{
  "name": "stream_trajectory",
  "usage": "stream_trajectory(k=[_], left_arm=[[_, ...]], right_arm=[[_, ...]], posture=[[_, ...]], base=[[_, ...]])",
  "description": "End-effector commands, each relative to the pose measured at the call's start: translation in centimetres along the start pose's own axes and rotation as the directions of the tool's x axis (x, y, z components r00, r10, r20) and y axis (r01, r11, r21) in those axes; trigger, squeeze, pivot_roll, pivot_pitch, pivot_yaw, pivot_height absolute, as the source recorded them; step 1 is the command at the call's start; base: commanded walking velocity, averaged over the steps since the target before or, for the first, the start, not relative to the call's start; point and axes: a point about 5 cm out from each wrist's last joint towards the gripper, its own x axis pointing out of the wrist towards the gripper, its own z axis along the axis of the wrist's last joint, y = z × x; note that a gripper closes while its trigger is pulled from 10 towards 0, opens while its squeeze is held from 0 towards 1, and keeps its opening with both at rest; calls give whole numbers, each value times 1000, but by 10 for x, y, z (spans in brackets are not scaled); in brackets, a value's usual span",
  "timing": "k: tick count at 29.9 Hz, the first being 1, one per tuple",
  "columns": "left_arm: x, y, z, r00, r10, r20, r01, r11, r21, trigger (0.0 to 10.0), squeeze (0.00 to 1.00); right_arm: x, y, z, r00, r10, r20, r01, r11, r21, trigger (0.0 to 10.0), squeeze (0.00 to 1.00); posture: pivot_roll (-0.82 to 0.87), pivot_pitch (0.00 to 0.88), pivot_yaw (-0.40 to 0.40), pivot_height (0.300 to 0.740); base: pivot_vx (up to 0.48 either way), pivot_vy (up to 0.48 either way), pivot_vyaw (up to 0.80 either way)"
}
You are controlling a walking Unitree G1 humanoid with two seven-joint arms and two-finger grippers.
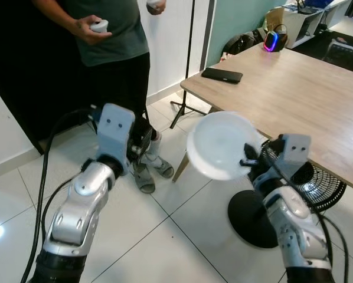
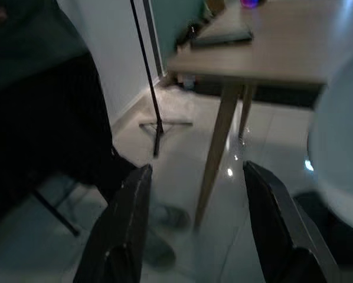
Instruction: Setting the table
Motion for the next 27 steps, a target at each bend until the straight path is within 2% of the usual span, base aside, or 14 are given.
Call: stream_trajectory(k=[1,6,27], left_arm=[[-5,4,-17,998,16,-63,-15,1000,22,10000,0],[-10,-2,-33,994,-5,-110,9,999,35,10000,0],[-6,-7,-32,995,-4,-95,7,1000,29,10000,0]], right_arm=[[-1,11,-8,998,51,-25,-51,999,-8,10000,0],[-6,10,-19,997,55,-62,-57,998,-26,10000,0],[-5,13,-18,994,88,-64,-91,995,-47,10000,0]], posture=[[-16,0,44,740],[-17,0,45,740],[-20,0,42,740]], base=[[0,0,744],[0,0,744],[0,0,744]])
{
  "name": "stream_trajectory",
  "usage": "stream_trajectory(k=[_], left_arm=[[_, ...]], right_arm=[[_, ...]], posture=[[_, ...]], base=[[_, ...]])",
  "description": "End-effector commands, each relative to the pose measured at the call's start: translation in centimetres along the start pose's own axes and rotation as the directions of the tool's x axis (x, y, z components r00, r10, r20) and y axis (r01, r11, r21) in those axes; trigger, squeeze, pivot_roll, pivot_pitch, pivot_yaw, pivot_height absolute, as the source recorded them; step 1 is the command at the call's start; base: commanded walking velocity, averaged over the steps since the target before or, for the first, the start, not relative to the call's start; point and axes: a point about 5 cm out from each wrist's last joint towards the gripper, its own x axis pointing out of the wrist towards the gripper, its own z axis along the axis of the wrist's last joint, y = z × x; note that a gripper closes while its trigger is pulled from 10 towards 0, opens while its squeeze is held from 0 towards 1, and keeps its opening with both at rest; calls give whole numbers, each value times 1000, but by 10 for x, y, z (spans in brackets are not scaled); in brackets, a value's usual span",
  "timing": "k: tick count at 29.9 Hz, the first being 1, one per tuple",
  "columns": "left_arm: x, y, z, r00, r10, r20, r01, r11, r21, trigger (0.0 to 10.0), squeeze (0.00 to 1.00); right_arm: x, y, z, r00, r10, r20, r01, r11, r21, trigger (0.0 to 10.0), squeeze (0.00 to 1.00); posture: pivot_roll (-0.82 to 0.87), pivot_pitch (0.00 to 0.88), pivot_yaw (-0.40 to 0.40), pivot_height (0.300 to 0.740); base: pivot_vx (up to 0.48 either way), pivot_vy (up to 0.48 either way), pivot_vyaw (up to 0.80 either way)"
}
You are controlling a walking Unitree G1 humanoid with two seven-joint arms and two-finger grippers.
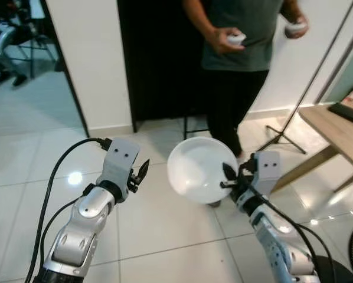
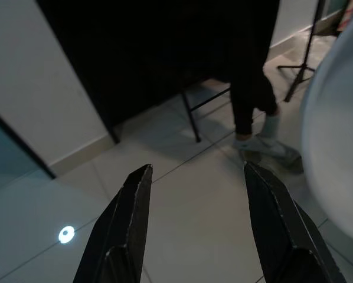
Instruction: Setting the table
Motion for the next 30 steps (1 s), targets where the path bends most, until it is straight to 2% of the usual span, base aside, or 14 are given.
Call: stream_trajectory(k=[1,30], left_arm=[[1,-2,-2,1000,-7,-5,7,1000,8,10000,0],[6,-2,-1,1000,3,-2,-3,1000,-1,10000,0]], right_arm=[[-2,-3,-2,1000,-9,-7,9,1000,-4,10000,0],[1,-2,0,1000,17,2,-17,1000,-15,10000,0]], posture=[[-21,0,42,740],[-20,0,43,740]], base=[[0,0,744],[0,0,744]])
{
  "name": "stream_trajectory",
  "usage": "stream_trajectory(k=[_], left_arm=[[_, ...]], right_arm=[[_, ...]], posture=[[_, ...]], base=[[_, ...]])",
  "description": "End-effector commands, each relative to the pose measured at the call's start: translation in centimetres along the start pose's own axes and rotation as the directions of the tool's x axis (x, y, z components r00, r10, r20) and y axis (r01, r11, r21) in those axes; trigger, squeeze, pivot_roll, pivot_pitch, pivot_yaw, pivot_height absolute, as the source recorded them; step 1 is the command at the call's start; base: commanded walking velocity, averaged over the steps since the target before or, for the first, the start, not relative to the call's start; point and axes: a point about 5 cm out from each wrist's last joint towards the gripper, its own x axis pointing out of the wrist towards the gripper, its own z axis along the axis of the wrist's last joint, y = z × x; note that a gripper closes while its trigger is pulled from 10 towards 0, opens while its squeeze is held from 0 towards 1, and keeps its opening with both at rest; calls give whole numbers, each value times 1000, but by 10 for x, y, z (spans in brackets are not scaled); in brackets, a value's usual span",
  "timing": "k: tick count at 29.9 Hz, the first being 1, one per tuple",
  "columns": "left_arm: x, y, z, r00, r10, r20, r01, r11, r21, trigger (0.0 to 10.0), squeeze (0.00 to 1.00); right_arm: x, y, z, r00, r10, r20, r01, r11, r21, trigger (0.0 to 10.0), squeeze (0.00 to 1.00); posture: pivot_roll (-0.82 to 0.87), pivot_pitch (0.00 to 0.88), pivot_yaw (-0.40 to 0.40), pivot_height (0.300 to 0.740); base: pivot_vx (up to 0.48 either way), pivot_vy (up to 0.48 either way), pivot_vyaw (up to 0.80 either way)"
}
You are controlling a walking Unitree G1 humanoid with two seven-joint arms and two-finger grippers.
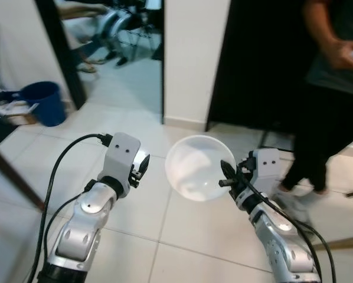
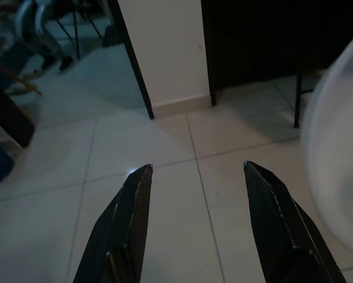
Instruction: Setting the table
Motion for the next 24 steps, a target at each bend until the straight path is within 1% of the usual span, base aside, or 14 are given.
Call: stream_trajectory(k=[1,24], left_arm=[[0,0,-3,1000,-3,-11,3,1000,5,10000,0],[2,0,-2,1000,1,-13,-1,1000,4,10000,0]], right_arm=[[-1,-2,-1,1000,-6,-3,6,1000,-2,10000,8],[0,-2,1,1000,2,5,-2,1000,-7,10000,71]], posture=[[-20,0,43,740],[-22,0,42,740]], base=[[0,0,744],[0,0,744]])
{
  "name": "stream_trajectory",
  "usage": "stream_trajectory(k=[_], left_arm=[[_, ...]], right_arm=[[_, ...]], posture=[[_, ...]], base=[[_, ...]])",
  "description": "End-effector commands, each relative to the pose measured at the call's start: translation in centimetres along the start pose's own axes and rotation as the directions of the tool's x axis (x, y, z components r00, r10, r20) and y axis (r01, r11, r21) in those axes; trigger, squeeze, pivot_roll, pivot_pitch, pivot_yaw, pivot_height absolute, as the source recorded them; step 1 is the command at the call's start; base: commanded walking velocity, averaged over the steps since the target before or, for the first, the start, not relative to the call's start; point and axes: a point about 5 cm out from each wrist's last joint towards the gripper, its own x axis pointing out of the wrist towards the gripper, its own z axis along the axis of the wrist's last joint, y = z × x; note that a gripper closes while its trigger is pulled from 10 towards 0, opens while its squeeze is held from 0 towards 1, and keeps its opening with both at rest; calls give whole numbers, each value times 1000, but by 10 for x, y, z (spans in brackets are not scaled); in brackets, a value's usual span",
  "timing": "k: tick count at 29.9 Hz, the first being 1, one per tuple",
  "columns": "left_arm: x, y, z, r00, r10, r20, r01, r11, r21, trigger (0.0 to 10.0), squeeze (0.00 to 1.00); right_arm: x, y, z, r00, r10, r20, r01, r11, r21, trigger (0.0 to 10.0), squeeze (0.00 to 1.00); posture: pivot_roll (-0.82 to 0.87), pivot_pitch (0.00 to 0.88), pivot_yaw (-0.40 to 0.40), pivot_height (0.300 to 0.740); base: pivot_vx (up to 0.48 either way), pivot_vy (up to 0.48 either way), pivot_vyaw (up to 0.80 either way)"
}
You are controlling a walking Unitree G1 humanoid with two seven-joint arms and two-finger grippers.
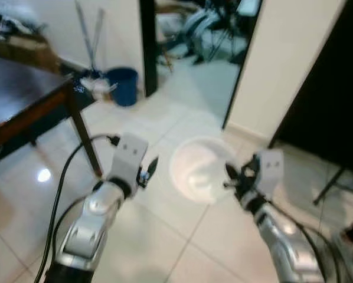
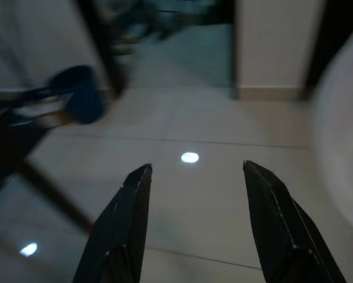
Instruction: Setting the table
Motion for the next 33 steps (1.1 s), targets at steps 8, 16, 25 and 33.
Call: stream_trajectory(k=[8,16,25,33], left_arm=[[1,-1,-6,999,12,-32,-12,1000,-17,10000,0],[2,1,-6,999,30,-44,-31,999,-24,10000,0],[4,6,-3,996,71,-55,-75,995,-64,10000,0],[6,13,9,992,109,-60,-117,981,-155,10000,0]], right_arm=[[-2,1,-4,1000,15,-16,-15,1000,-1,10000,82],[-2,2,-4,1000,22,-14,-22,1000,-3,10000,102],[-1,4,-2,999,31,-8,-31,999,-7,10000,114],[0,4,2,999,34,5,-34,999,-10,10000,118]], posture=[[-23,0,41,740],[-23,0,40,740],[-24,0,40,740],[-23,0,41,740]], base=[[0,0,744],[0,0,744],[0,0,744],[0,0,744]])
